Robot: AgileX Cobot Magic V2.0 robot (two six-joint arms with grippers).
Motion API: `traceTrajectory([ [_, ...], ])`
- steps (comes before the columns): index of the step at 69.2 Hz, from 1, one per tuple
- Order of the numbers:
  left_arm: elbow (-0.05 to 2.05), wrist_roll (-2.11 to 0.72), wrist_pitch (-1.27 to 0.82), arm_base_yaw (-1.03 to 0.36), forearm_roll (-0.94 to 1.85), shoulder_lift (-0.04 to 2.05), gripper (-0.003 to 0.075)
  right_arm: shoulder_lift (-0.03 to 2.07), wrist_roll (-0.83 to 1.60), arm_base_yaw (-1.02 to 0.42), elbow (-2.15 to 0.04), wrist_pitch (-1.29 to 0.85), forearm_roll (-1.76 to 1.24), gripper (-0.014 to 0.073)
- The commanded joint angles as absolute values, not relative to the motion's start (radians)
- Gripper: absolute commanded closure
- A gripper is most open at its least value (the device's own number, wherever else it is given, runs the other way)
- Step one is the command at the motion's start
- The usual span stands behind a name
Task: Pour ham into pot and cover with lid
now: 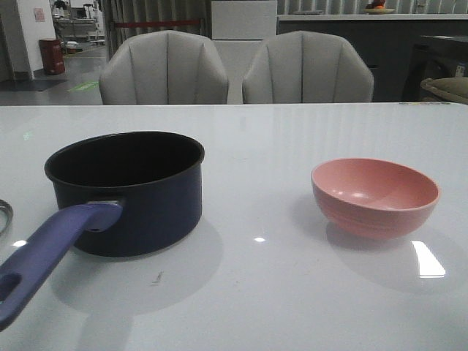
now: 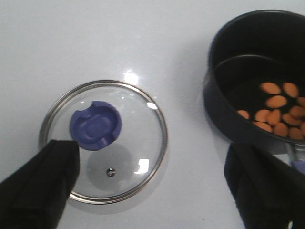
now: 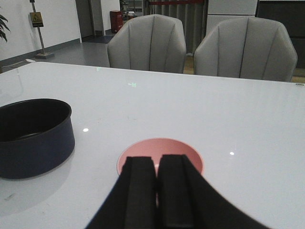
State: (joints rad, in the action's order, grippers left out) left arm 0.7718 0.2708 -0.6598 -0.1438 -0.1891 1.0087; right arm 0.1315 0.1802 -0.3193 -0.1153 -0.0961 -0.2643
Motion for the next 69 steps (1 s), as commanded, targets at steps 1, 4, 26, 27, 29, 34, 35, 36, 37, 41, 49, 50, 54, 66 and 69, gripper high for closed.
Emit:
traceTrajectory([
  [1,0.835,0.279,-0.626,-0.048,-0.18,1.06,0.0082,0.14,0.185,-0.32,-0.146,-0.026,-0.271,0.0429],
  [4,0.85,0.26,-0.64,-0.008,-0.156,1.089,0.0082,0.14,0.185,-0.32,-0.146,-0.026,-0.271,0.0429],
  [26,1.014,0.14,-0.801,0.136,-0.022,1.371,0.0082,0.14,0.185,-0.32,-0.146,-0.026,-0.271,0.0429],
  [27,1.02,0.14,-0.808,0.136,-0.02,1.383,0.0082,0.14,0.185,-0.32,-0.146,-0.026,-0.271,0.0429],
  [29,1.03,0.14,-0.82,0.138,-0.018,1.399,0.0082,0.14,0.185,-0.32,-0.146,-0.026,-0.271,0.0429],
  [34,1.064,0.14,-0.848,0.138,0.0,1.455,0.0082,0.14,0.185,-0.32,-0.146,-0.026,-0.271,0.0429],
  [35,1.069,0.14,-0.848,0.138,0.0,1.463,0.0082,0.14,0.185,-0.32,-0.146,-0.026,-0.271,0.0429],
  [36,1.074,0.138,-0.854,0.138,0.009,1.472,0.0082,0.14,0.185,-0.32,-0.146,-0.026,-0.271,0.0429],
  [37,1.078,0.136,-0.854,0.138,0.012,1.479,0.0082,0.14,0.185,-0.32,-0.146,-0.026,-0.271,0.0429],
  [41,1.092,0.13,-0.856,0.138,0.02,1.506,0.0082,0.14,0.185,-0.32,-0.146,-0.026,-0.271,0.0429],
  [49,1.115,0.13,-0.85,0.138,0.028,1.54,0.0082,0.14,0.185,-0.32,-0.146,-0.026,-0.271,0.0429],
  [50,1.12,0.13,-0.85,0.138,0.031,1.548,0.0082,0.14,0.185,-0.32,-0.146,-0.026,-0.271,0.0429],
  [54,1.128,0.126,-0.845,0.138,0.037,1.557,0.0082,0.14,0.185,-0.32,-0.146,-0.026,-0.271,0.0429],
  [66,1.145,0.124,-0.845,0.138,0.029,1.606,0.0082,0.14,0.185,-0.32,-0.146,-0.026,-0.271,0.0429],
  [69,1.15,0.124,-0.845,0.138,0.029,1.621,0.0082,0.14,0.185,-0.32,-0.146,-0.026,-0.271,0.0429],
])
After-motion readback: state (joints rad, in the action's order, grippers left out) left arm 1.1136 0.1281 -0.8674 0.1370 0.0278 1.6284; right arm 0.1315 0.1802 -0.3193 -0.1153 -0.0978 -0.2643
